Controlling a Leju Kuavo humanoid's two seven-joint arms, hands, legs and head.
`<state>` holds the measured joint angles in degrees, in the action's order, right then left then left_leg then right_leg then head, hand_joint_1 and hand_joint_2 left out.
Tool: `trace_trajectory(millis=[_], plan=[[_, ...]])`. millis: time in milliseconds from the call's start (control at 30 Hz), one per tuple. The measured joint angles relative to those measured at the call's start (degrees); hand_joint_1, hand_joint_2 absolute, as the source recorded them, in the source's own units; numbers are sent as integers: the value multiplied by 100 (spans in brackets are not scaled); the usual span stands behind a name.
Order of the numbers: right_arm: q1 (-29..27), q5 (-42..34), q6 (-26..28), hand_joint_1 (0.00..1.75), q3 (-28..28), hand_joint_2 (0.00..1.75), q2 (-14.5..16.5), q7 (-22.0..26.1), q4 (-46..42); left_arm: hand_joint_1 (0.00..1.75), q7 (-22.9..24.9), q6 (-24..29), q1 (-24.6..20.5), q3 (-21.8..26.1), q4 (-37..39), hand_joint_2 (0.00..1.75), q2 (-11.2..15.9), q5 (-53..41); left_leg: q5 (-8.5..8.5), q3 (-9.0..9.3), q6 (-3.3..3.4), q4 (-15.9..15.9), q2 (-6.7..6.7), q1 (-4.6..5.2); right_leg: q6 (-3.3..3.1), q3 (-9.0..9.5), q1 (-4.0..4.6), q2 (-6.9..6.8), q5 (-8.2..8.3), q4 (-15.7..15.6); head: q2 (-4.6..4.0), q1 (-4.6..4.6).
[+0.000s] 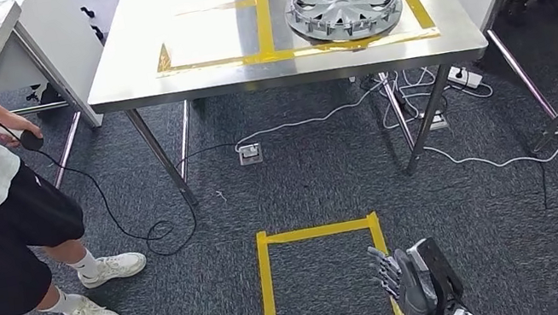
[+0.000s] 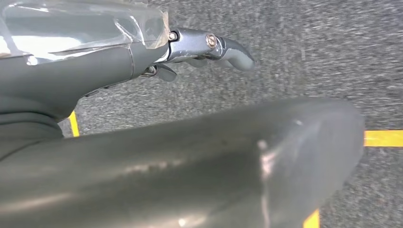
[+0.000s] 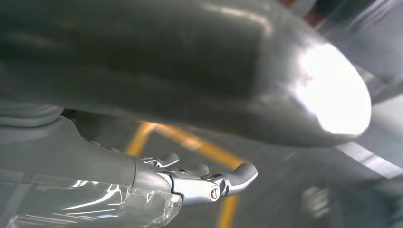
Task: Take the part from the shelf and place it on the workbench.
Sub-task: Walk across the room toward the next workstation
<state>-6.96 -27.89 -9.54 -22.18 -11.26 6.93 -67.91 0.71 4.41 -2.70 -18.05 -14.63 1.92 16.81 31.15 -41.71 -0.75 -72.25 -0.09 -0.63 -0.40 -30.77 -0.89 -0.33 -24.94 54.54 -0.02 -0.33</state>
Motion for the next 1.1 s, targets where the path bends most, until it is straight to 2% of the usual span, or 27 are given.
trace_trajectory(millis=[33,67,100,167,200,233,300,333,367,400,467,500,533,567,633,667,700,733,800,833,867,933,967,1000,1033,1067,1100], plan=[[15,99,157,0,-2,0,-4,-16,167,0,24,2,-5,0,1,0,-1,0,-68,83,-3,-131,1,-3,15,-100,1,-1,69,17,0,-1],[37,201,306,0,-3,0,-9,-39,342,0,48,5,-8,0,1,0,-1,1,-219,277,7,-37,1,-5,32,-198,1,-1,131,40,0,-2],[69,299,449,0,-3,0,-9,-64,527,0,71,11,-15,0,1,0,-1,4,-347,583,28,275,-1,-6,50,-283,0,1,187,67,0,-2],[152,453,665,0,-4,0,0,-104,885,0,91,28,-46,-1,1,0,1,18,-292,1247,99,1142,-13,13,105,-391,12,2,284,103,0,2],[208,500,733,0,-4,0,7,-112,1055,0,94,37,-60,-2,1,0,-2,30,-208,1439,144,1451,-21,33,140,-406,17,1,332,105,0,7],[266,536,789,0,-4,0,18,-117,1239,0,103,50,-72,-2,1,0,-4,40,-144,1508,188,1605,-25,57,179,-412,18,0,385,95,0,4],[370,579,880,0,-3,0,41,-130,1601,0,132,77,-80,-2,2,0,-11,60,-247,1432,285,1661,-16,76,248,-431,8,4,478,65,0,0],[410,603,930,0,-2,0,57,-138,1818,0,149,90,-88,-2,3,0,-18,67,-325,1374,332,1680,-7,71,253,-480,3,11,427,105,0,-2],[443,626,974,0,-1,0,69,-143,2019,0,160,98,-95,-2,4,0,-25,77,-419,1297,378,1705,0,61,234,-556,0,17,267,240,0,5],[481,651,1022,0,4,0,81,-144,2244,0,166,106,-102,-2,5,0,-34,90,-517,1200,411,1722,6,54,198,-671,-4,22,8,509,0,10],[547,691,1100,0,16,0,99,-146,2621,0,168,128,-106,-2,5,0,-45,112,-688,997,439,1714,4,72,161,-901,-8,26,-535,1296,0,17],[578,706,1136,0,22,0,108,-149,2786,0,168,139,-104,-2,6,0,-51,118,-770,894,439,1707,7,80,187,-954,-10,26,-665,1649,0,16],[607,717,1162,0,24,0,119,-152,2930,0,168,148,-104,-2,7,0,-57,120,-850,792,433,1696,9,87,242,-915,-12,26,-664,1845,0,15],[630,726,1182,0,25,0,131,-161,3075,0,168,154,-103,-2,7,0,-64,121,-927,678,423,1682,11,90,308,-764,-14,26,-565,1829,0,15],[672,736,1197,0,27,0,149,-176,3300,0,168,158,-103,-2,7,0,-78,122,-1061,480,389,1632,10,93,372,-180,-14,26,-385,1168,0,15],[697,738,1197,0,28,0,156,-182,3379,0,168,158,-104,-2,7,0,-84,123,-1121,401,362,1605,12,100,340,154,0,27,-416,681,0,12],[724,739,1198,0,30,0,164,-184,3438,0,168,159,-104,-2,8,0,-87,124,-1184,358,330,1601,17,105,290,372,15,32,-472,321,0,5],[754,742,1200,0,31,0,172,-185,3492,0,168,159,-106,-2,9,0,-89,125,-1244,333,298,1604,22,105,239,490,33,40,-541,89,0,2],[783,764,1237,0,33,0,191,-208,3623,0,176,161,-100,-2,15,0,-85,128,-1375,316,229,1653,16,100,158,450,43,47,-486,25,0,1],[797,782,1272,0,33,0,203,-231,3693,0,182,162,-89,-3,19,0,-85,128,-1356,278,192,1641,5,93,117,414,28,42,-432,16,0,7],[805,803,1320,0,33,0,215,-265,3769,0,190,166,-74,-5,24,0,-86,131,-1224,228,149,1564,-4,83,63,361,9,33,-360,12,0,2],[817,844,1409,0,33,0,234,-325,3905,0,197,173,-50,-8,31,0,-90,134,-645,85,65,1089,-8,50,-5,240,-12,19,-215,9,0,-8],[819,863,1451,0,33,0,238,-352,3983,0,198,176,-47,-9,31,0,-90,137,-325,20,32,708,-6,34,-20,162,-10,16,-149,14,0,-14],[820,879,1484,0,33,0,243,-373,4062,0,197,178,-48,-9,31,0,-90,137,-111,-23,8,332,-5,21,-18,84,-7,12,-89,21,0,-14],[821,896,1511,0,33,0,247,-393,4145,0,197,178,-48,-10,31,0,-90,138,-32,-15,-7,47,-4,11,-10,2,-4,10,-30,32,0,-14],[819,909,1535,0,33,0,249,-409,4228,0,196,178,-47,-10,31,0,-91,137,-83,71,-12,-74,-4,3,3,-82,-4,9,23,46,0,-15],[815,918,1550,0,33,0,249,-420,4297,0,197,179,-47,-11,31,0,-90,137,-219,251,-6,17,-3,-4,19,-156,-4,10,70,62,0,-16]])
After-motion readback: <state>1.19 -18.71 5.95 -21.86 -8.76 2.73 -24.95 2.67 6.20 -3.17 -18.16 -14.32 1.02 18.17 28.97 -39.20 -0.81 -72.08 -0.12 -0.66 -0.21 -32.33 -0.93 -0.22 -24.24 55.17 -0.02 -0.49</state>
